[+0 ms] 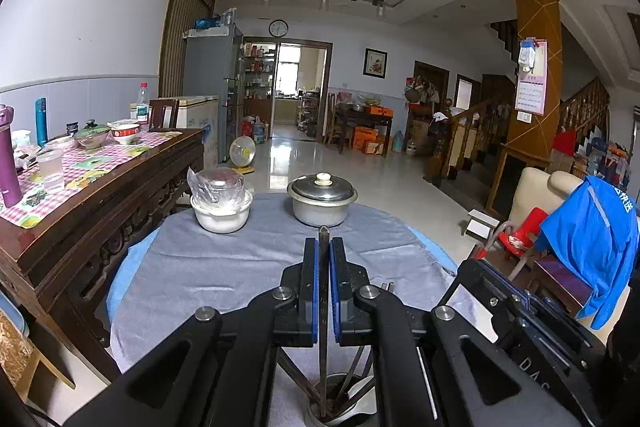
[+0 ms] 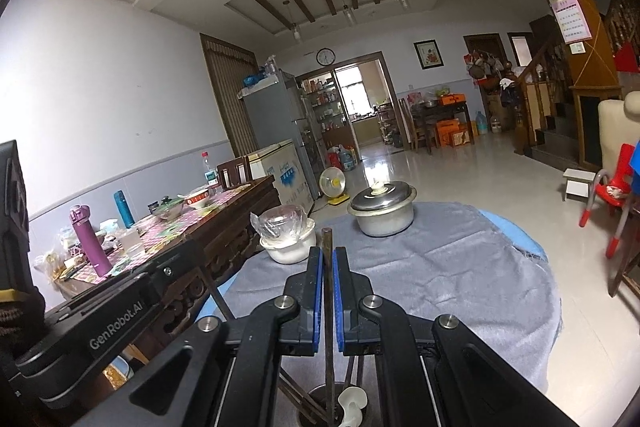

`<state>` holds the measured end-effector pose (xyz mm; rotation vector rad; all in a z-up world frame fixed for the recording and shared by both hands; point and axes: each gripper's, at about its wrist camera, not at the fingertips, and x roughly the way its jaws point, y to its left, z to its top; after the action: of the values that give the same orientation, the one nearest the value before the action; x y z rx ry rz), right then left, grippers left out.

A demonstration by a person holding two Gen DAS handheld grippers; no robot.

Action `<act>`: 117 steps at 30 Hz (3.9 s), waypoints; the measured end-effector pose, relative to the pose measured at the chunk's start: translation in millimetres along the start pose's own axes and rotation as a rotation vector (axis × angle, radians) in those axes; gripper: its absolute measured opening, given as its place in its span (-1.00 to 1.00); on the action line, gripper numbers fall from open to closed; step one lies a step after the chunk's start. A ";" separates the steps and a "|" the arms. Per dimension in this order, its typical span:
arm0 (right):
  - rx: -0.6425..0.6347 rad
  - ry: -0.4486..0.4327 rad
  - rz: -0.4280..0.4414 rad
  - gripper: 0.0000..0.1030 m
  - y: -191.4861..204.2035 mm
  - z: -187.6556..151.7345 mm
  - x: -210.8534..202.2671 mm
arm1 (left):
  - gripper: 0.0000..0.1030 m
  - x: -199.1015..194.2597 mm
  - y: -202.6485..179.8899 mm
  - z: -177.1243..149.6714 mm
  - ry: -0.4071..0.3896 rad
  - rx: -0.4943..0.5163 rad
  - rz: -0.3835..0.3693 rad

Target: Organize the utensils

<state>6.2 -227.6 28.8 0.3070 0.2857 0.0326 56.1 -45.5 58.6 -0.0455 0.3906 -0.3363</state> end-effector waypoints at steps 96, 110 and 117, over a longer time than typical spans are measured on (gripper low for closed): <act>-0.019 0.099 -0.080 0.41 19.9 -2.6 -44.0 | 0.95 -90.7 71.3 6.4 -0.055 0.028 0.392; -0.063 0.142 -0.108 0.55 22.4 -21.5 -75.4 | 0.95 -96.3 77.5 -22.3 0.043 0.048 0.436; -0.063 0.188 -0.139 0.55 12.3 -43.3 -78.4 | 0.95 -89.7 77.4 -37.6 0.105 0.072 0.433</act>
<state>-81.1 -209.1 14.3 0.2209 0.4914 -0.0670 -12.1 58.0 48.3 0.1266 0.4796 0.0760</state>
